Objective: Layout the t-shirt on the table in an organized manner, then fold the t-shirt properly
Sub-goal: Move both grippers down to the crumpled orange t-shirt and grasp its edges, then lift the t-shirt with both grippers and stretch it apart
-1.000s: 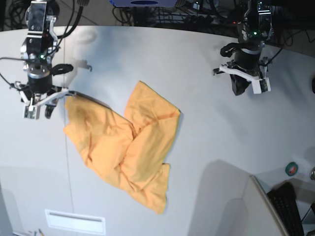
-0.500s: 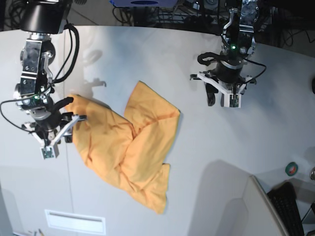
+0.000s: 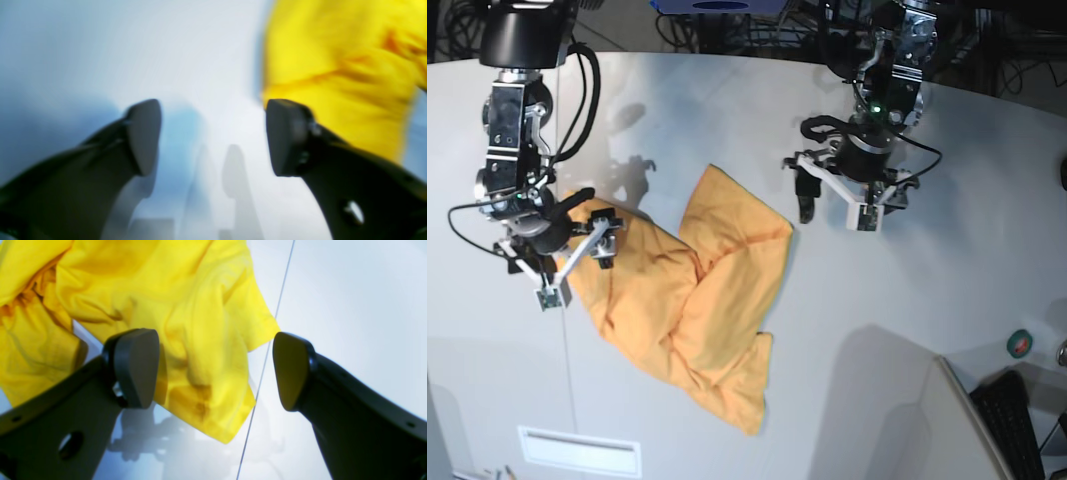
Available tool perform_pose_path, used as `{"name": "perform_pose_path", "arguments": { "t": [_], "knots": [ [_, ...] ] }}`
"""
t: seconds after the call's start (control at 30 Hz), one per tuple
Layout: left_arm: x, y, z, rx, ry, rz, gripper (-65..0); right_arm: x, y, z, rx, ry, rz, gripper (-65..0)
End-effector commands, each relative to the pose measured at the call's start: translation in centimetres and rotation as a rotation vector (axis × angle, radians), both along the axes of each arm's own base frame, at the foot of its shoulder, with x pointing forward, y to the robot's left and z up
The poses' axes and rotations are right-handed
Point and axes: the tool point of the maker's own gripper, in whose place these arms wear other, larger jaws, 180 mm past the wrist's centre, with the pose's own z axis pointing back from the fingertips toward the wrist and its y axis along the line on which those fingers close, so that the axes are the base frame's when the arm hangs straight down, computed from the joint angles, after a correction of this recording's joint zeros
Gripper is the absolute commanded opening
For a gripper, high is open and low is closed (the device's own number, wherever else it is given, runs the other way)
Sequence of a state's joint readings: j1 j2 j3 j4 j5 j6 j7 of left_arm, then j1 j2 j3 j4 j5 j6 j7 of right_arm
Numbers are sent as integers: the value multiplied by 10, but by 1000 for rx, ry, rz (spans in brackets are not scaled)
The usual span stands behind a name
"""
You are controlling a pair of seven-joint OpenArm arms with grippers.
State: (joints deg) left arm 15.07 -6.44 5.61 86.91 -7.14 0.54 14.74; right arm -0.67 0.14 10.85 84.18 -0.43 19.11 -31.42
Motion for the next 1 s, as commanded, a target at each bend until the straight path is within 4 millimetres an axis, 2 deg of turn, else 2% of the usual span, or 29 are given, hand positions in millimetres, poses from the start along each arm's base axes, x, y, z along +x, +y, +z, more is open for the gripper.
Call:
{"name": "perform_pose_path", "arguments": {
  "t": [0.0,0.17,0.27,0.4,0.57,0.73,0.97],
  "knots": [
    [8,-7,8,-11,-36,-12,-163,13,-1,16,3,-60,2,-149],
    [13,-28,-15,-39,19,-32,-163,13,0,15,4,-59,5,-149],
    [16,-33,-26,-48,45,-28,-163,11,-1,10,3,-45,4,-149],
    [25,-47,-26,-81,45,-18,-163,14,-4,2,11,-20,-5,-149],
    [31,-51,-39,-86,79,-11,-163,17,-4,-4,14,-4,-5,-149],
    [49,-58,-42,-95,88,-7,-163,20,-3,-5,15,-1,-2,-149],
    [65,-56,-50,-77,110,-11,-165,19,-3,-14,22,26,-6,-149]
  ]
}}
